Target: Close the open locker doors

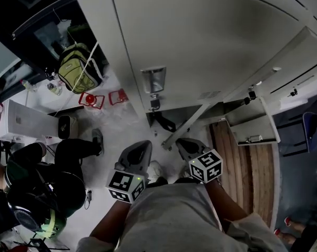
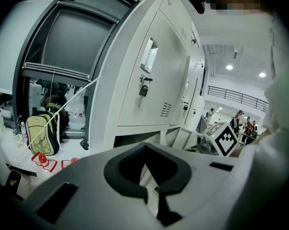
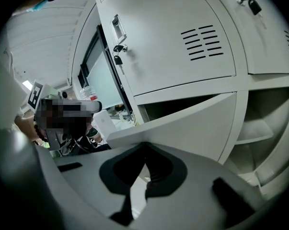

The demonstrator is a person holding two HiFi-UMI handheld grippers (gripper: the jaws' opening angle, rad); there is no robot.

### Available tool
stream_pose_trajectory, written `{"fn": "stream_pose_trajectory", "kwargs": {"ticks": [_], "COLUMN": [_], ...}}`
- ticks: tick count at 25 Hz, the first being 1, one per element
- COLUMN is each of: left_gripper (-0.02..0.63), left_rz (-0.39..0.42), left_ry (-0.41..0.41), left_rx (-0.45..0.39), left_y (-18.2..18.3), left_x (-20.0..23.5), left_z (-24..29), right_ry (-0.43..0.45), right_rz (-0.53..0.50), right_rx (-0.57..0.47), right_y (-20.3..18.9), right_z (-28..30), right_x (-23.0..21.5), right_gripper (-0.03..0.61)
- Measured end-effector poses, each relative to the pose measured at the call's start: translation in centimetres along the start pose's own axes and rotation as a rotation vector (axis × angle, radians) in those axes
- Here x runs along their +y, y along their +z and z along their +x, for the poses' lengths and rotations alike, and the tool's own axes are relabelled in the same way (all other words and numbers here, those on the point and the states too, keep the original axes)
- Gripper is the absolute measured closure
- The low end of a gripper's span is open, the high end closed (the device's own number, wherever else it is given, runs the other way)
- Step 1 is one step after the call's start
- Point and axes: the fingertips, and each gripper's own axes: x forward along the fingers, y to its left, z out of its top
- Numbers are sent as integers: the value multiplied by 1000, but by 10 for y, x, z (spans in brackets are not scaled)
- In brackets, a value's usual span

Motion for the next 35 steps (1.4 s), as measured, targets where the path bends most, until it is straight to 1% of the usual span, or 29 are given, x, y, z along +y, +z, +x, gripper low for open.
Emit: {"fn": "stream_pose_trajectory", "kwargs": {"ticks": [13, 19, 29, 35], "left_gripper": [600, 600, 600, 600], "left_rz": [-3, -7, -9, -12], "left_ry": [33, 53, 53, 51], "left_rx": [-21, -31, -40, -30], "left_y": [8, 14, 21, 20], "left_x": [31, 47, 65, 69], "left_z": [-10, -11, -6, -2], "right_ry": [17, 11, -1, -1], "right_rz": [-23, -36, -29, -23], "right_rx": [-2, 10, 8, 11], "right_y": [21, 29, 42, 45], "right_z": [36, 51, 70, 79], "right_x": [1, -6, -15, -20], "right_gripper": [551, 551, 551, 551]}}
